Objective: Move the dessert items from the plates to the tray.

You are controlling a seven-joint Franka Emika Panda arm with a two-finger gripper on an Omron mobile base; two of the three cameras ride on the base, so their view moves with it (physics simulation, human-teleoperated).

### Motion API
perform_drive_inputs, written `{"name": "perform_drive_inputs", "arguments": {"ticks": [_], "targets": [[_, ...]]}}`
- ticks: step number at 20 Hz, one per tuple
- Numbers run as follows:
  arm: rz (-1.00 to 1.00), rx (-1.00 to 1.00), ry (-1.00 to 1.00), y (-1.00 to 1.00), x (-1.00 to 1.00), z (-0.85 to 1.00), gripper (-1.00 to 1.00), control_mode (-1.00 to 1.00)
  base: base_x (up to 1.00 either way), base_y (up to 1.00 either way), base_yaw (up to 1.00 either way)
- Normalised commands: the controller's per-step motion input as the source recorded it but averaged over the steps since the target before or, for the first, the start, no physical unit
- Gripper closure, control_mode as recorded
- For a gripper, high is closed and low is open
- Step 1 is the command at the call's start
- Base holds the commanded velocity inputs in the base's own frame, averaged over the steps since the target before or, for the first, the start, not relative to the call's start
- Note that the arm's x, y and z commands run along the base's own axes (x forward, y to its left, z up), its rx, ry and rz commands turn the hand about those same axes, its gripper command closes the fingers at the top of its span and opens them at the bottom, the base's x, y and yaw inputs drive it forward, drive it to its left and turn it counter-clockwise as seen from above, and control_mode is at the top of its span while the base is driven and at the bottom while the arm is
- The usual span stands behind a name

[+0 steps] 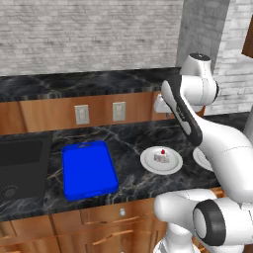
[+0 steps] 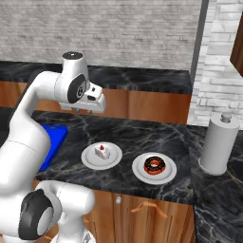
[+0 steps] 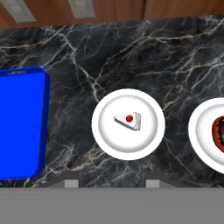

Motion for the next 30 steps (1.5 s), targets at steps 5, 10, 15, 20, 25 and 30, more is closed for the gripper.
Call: {"name": "perform_drive_inputs", "arguments": {"ticks": [5,10,15,20,25,30], "targets": [[0.01,0.0,0.0,-0.05,0.0,0.0,-1.0,-1.0,0.0,0.0,0.0],[0.0,0.0,0.07,-0.3,0.0,0.0,-1.0,-1.0,0.0,0.0,0.0],[0.0,-0.02,0.1,-0.4,0.0,-0.01,-1.0,-1.0,0.0,0.0,0.0],[0.0,-0.04,0.12,-0.55,-0.03,-0.03,-1.0,-1.0,0.0,0.0,0.0],[0.0,-0.02,0.1,-0.69,-0.09,-0.12,-1.0,-1.0,0.0,0.0,0.0],[0.0,-0.01,0.1,-0.59,-0.06,-0.24,-1.0,-1.0,0.0,0.0,0.0]]}}
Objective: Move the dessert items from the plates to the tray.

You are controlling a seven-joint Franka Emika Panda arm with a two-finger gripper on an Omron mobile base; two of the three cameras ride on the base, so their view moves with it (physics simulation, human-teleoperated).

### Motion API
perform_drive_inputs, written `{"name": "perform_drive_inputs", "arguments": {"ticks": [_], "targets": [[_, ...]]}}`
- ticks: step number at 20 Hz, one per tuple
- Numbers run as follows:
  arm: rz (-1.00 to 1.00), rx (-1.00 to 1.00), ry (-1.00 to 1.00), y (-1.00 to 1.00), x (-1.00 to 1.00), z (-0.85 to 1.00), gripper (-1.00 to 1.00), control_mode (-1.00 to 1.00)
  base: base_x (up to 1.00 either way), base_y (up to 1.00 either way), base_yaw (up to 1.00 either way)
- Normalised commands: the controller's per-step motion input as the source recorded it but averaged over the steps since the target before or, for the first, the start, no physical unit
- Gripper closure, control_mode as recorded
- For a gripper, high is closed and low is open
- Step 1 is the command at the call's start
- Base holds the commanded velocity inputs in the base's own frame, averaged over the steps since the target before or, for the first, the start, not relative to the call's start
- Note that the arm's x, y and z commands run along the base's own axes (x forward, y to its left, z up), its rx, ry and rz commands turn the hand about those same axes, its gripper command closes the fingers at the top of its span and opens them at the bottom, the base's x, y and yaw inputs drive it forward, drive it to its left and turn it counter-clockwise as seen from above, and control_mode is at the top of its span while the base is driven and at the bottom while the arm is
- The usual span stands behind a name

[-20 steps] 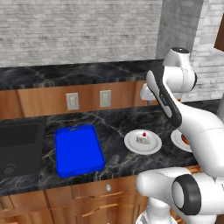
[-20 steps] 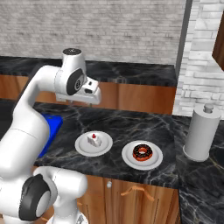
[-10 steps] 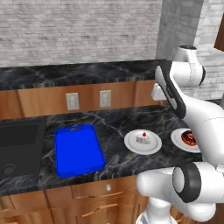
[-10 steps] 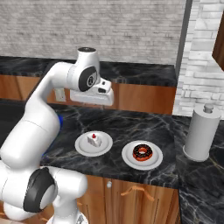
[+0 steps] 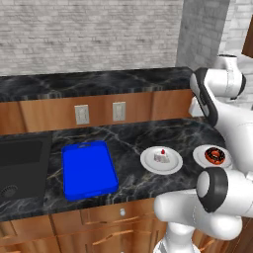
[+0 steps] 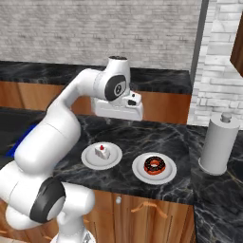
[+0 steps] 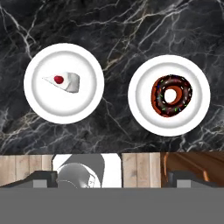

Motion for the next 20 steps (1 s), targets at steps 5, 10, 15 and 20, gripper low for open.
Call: {"name": "perform_drive_inputs", "arguments": {"ticks": [5,10,15,20], "targets": [[0.0,-0.01,0.02,-0.52,-0.05,-0.47,-1.0,-1.0,0.0,0.0,0.0],[0.0,0.0,-0.01,-0.46,0.0,-0.51,-1.0,-1.0,0.0,0.0,0.0],[0.0,-0.01,-0.02,-0.1,0.0,-0.38,-1.0,-1.0,0.0,0.0,0.0],[0.0,-0.01,0.0,-0.08,0.0,-0.32,-1.0,-1.0,0.0,0.0,0.0]]}}
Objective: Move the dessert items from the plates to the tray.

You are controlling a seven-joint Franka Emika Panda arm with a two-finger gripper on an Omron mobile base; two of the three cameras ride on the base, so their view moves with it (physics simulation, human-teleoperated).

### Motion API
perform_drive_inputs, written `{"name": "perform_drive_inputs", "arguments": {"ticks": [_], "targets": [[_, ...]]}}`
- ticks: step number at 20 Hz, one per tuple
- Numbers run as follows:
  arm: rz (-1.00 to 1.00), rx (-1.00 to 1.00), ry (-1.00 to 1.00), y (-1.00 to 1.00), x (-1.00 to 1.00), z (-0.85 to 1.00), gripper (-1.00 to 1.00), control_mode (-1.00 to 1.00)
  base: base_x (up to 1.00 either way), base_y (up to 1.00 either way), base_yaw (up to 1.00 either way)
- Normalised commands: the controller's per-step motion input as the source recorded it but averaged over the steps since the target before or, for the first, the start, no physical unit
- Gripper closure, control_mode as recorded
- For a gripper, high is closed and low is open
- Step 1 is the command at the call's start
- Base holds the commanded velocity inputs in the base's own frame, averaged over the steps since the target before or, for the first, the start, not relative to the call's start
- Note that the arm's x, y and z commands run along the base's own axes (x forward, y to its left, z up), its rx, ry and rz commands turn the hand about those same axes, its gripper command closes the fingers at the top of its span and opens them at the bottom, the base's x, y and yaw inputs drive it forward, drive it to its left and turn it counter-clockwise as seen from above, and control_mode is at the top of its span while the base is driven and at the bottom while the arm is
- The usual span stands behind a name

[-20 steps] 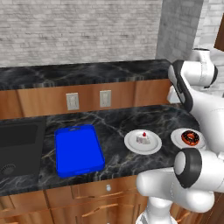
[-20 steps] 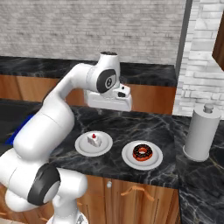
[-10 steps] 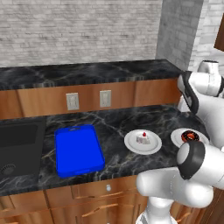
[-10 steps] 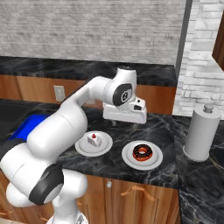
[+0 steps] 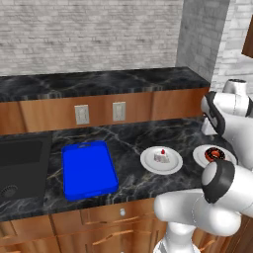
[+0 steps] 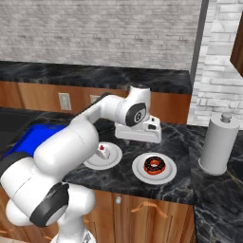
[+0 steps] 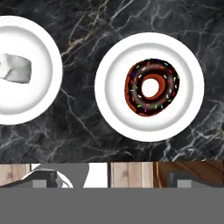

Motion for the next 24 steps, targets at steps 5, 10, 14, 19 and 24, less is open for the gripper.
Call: {"name": "perform_drive_inputs", "arguments": {"ticks": [5,10,14,19,24], "targets": [[0.0,0.0,0.0,-0.11,0.01,-0.3,-1.0,-1.0,0.0,0.0,0.0],[0.0,0.0,0.0,-0.02,0.14,-0.31,-1.0,-1.0,0.0,0.0,0.0],[0.0,0.0,0.0,0.0,0.2,-0.32,-1.0,-1.0,0.0,0.0,0.0],[0.0,0.0,0.0,0.0,0.27,-0.32,-1.0,-1.0,0.0,0.0,0.0],[0.0,0.0,0.0,-0.06,0.34,-0.29,-1.0,-1.0,0.0,0.0,0.0]]}}
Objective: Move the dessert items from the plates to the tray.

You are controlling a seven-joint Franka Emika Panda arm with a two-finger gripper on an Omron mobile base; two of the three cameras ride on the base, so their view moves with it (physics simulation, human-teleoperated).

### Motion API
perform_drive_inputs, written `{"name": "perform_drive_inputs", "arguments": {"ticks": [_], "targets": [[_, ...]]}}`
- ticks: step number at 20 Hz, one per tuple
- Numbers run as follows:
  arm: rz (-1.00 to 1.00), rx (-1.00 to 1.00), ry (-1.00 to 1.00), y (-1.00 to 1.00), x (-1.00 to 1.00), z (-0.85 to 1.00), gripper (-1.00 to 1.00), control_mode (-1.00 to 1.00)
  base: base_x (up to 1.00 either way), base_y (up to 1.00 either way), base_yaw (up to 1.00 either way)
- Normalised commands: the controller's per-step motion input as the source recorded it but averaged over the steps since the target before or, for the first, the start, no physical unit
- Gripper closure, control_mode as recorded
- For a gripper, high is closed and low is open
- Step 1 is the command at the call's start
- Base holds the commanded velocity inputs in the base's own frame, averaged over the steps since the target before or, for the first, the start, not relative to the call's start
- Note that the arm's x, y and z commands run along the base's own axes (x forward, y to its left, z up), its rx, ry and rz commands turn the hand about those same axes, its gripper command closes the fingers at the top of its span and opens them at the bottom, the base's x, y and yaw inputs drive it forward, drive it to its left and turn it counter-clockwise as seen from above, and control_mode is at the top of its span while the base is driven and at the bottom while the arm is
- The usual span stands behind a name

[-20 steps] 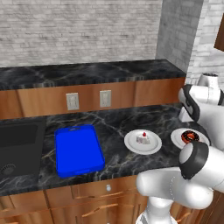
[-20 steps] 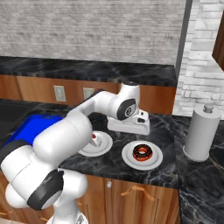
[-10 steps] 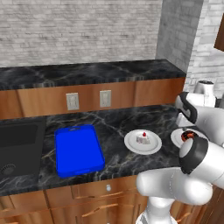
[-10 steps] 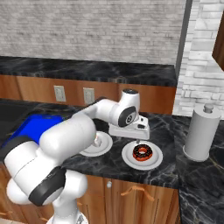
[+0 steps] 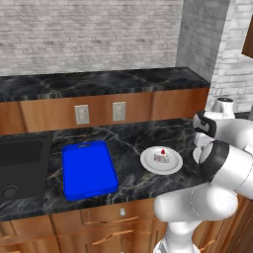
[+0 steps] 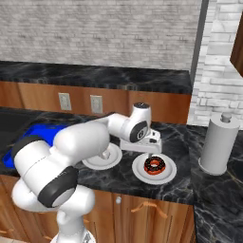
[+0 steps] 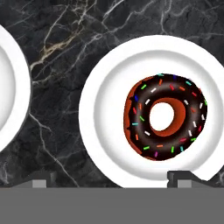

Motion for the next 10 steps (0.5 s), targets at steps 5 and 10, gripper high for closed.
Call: {"name": "perform_drive_inputs", "arguments": {"ticks": [5,10], "targets": [[0.0,0.0,0.03,-0.13,0.25,-0.19,-1.0,-1.0,0.0,0.0,0.0],[0.0,0.0,0.0,-0.16,0.2,-0.19,-1.0,-1.0,0.0,0.0,0.0]]}}
